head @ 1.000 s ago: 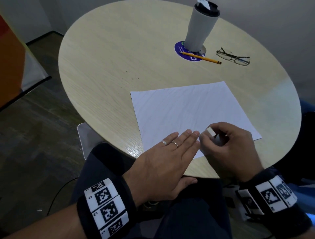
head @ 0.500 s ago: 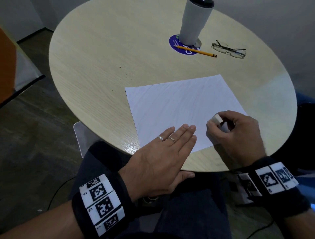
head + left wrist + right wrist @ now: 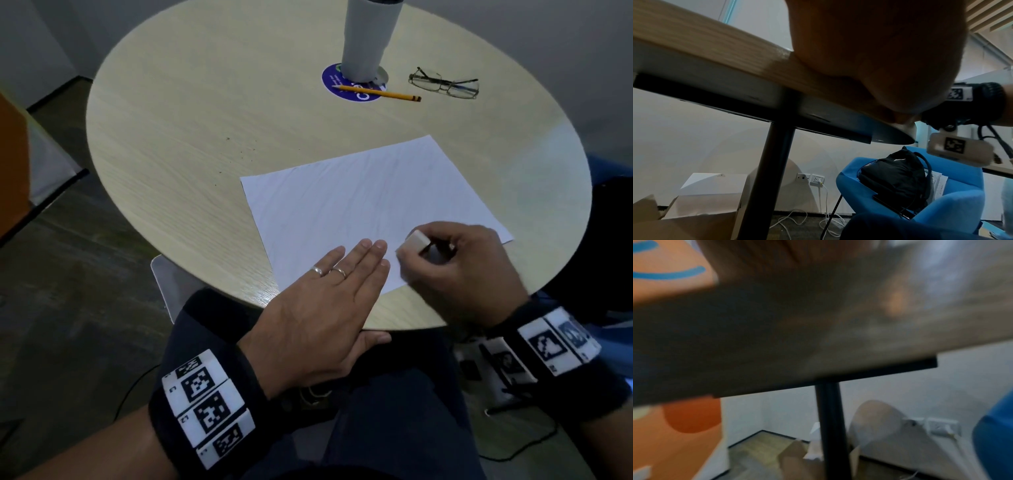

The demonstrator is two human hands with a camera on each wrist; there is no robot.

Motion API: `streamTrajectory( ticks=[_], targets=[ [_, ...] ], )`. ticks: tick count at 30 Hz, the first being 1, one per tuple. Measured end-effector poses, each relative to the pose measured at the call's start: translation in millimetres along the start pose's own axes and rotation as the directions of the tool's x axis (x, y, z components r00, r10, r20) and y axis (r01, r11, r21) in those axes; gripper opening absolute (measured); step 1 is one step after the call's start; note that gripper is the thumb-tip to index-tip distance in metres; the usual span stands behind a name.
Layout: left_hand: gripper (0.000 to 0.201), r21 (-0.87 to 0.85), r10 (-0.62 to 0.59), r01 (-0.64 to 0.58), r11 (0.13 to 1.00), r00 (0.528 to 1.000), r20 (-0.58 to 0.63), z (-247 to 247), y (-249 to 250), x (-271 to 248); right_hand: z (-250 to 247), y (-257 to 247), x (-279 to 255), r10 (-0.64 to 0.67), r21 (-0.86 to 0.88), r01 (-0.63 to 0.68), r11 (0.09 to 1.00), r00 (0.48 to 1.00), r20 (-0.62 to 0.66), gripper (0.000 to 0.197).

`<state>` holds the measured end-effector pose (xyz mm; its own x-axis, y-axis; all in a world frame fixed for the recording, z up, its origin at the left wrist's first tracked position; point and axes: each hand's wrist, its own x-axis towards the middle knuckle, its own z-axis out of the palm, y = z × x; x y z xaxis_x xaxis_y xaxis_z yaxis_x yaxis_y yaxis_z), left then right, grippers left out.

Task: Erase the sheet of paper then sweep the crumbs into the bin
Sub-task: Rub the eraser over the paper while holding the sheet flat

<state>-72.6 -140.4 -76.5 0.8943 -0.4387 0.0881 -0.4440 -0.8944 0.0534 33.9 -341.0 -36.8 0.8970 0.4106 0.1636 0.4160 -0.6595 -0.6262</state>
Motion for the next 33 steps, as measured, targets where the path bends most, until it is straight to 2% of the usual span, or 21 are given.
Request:
streamTrajectory(
  ticks=[2, 4, 6, 8, 11, 13, 16, 18, 20, 22, 25, 26, 28, 30, 32, 33],
  targets=[
    [0.083, -0.004, -0.001, 0.001, 1.0, 1.0, -0.001, -0.6, 0.3, -0.7, -9.2, 12.6, 12.1, 0.068, -0.04, -0.071, 0.997, 0.995, -0.076, 0.013],
    [0.083, -0.008, -0.003, 0.003, 1.0, 1.0, 0.002, -0.6, 0.0, -0.8, -13.3, 15.1, 15.3, 0.054, -0.059, -0.061, 0.996, 0.993, -0.107, 0.012],
    [0.083, -0.011, -0.001, 0.001, 1.0, 1.0, 0.0, -0.5, 0.4, -0.8, -5.9, 4.2, 4.0, -0.021, -0.018, 0.021, 1.0, 0.999, -0.024, 0.012],
    [0.083, -0.012, -0.003, 0.003, 1.0, 1.0, -0.001, -0.2, 0.7, -0.6, 1.3, -3.6, -8.0, -0.069, -0.059, 0.069, 0.996, 0.997, 0.018, 0.013],
    [0.083, -0.019, 0.003, -0.003, 1.0, 1.0, 0.01, -1.4, 1.1, -0.9, -13.1, 9.7, 4.3, 0.069, -0.131, -0.077, 0.988, 0.995, -0.068, 0.011],
    [0.083, -0.019, 0.0, 0.001, 1.0, 1.0, 0.009, -1.9, 1.1, -1.4, -19.6, 10.0, 8.1, 0.039, -0.137, -0.05, 0.989, 0.996, -0.082, 0.012],
    [0.082, -0.022, 0.0, 0.0, 1.0, 1.0, 0.003, -1.5, 1.6, -1.7, -7.5, -7.4, -9.9, -0.042, -0.035, 0.043, 0.998, 0.998, 0.046, 0.014],
    [0.082, -0.029, -0.003, 0.003, 1.0, 1.0, 0.005, -0.8, 1.0, -1.0, -6.3, -3.3, -14.9, 0.008, -0.048, -0.005, 0.999, 0.999, 0.051, 0.015],
    [0.083, -0.028, -0.002, 0.002, 1.0, 1.0, 0.012, -0.6, 0.7, -1.1, -19.3, 11.4, -7.2, 0.093, -0.107, -0.094, 0.99, 0.996, -0.015, 0.014],
    [0.083, -0.026, -0.005, 0.005, 1.0, 1.0, 0.011, -0.8, 1.0, -1.3, -30.1, 17.2, -1.1, 0.066, -0.191, -0.078, 0.978, 0.995, -0.069, 0.011],
    [0.082, -0.027, -0.005, 0.005, 1.0, 1.0, 0.004, -1.4, 1.0, -1.3, -17.2, 0.6, -10.7, -0.035, -0.117, 0.036, 0.992, 0.999, 0.012, 0.012],
    [0.082, -0.027, -0.007, 0.007, 1.0, 1.0, 0.002, -1.2, 1.1, -1.4, -10.5, -4.3, -17.0, -0.04, -0.09, 0.044, 0.995, 0.998, 0.05, 0.013],
    [0.082, -0.027, -0.004, 0.004, 1.0, 1.0, 0.004, -0.7, 0.7, -0.7, -10.2, -1.2, -16.2, 0.03, -0.064, -0.027, 0.998, 0.998, 0.055, 0.016],
    [0.083, -0.027, -0.004, 0.004, 1.0, 1.0, 0.012, -0.4, 0.8, -0.9, -22.8, 12.6, -7.0, 0.098, -0.133, -0.098, 0.986, 0.995, -0.009, 0.012],
    [0.083, -0.024, -0.007, 0.008, 1.0, 1.0, 0.015, -0.2, 0.8, -1.1, -31.3, 16.2, -1.0, 0.048, -0.267, -0.062, 0.962, 0.997, -0.06, 0.014],
    [0.083, -0.026, -0.006, 0.006, 1.0, 1.0, 0.015, -0.3, 0.7, -1.1, -29.3, 11.9, -2.0, 0.013, -0.256, -0.027, 0.966, 0.998, -0.056, 0.015]
  ],
)
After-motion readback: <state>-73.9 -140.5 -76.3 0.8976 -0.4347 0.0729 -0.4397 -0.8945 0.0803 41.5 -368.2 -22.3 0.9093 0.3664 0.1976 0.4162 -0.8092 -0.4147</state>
